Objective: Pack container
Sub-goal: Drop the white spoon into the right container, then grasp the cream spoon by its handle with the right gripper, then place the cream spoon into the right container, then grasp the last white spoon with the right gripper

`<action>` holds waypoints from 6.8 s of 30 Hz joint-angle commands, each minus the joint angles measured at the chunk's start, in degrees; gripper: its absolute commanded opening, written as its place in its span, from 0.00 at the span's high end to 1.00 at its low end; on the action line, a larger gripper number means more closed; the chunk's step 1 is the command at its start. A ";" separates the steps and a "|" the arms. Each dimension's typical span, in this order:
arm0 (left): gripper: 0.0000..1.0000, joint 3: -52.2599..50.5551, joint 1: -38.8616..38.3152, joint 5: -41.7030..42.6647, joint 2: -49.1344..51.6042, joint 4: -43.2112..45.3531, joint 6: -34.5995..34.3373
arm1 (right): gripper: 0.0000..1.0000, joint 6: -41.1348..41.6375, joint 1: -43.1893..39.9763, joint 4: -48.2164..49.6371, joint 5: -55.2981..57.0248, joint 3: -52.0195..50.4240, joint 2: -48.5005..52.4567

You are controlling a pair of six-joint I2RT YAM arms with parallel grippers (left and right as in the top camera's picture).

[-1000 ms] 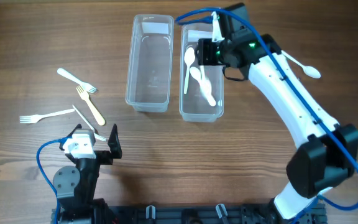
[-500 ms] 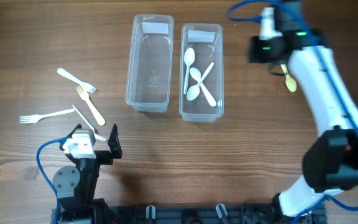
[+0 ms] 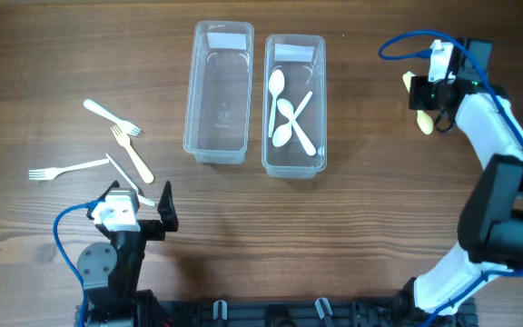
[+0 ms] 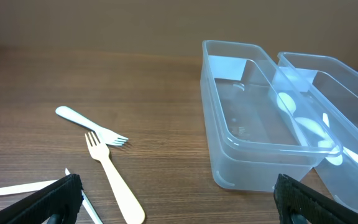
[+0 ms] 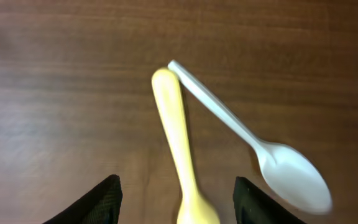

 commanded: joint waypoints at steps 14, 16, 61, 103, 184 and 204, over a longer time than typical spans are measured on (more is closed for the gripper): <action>0.00 -0.35 -0.39 -0.13 -0.42 0.17 1.05 | 0.54 -2.43 0.09 12.24 -2.40 -0.74 16.06; 0.00 -0.35 -0.39 -0.13 -0.42 0.17 1.05 | 0.67 -2.08 0.09 11.85 -2.38 -0.72 16.17; 0.00 -0.35 -0.39 -0.13 -0.42 0.17 1.07 | 0.61 10.64 0.20 -4.59 3.45 -4.26 6.71; 0.00 -0.35 -0.39 -0.13 -0.42 0.17 1.05 | 0.44 16.70 0.20 -11.19 2.36 -6.40 -0.70; 0.00 -0.35 -0.39 -0.13 -0.42 0.17 1.05 | 0.20 -5.53 -5.57 -2.86 4.50 -4.59 -25.73; 0.00 -0.35 -0.39 -0.13 -0.42 0.17 1.05 | 0.00 -20.39 -7.96 21.94 -9.18 -4.57 6.45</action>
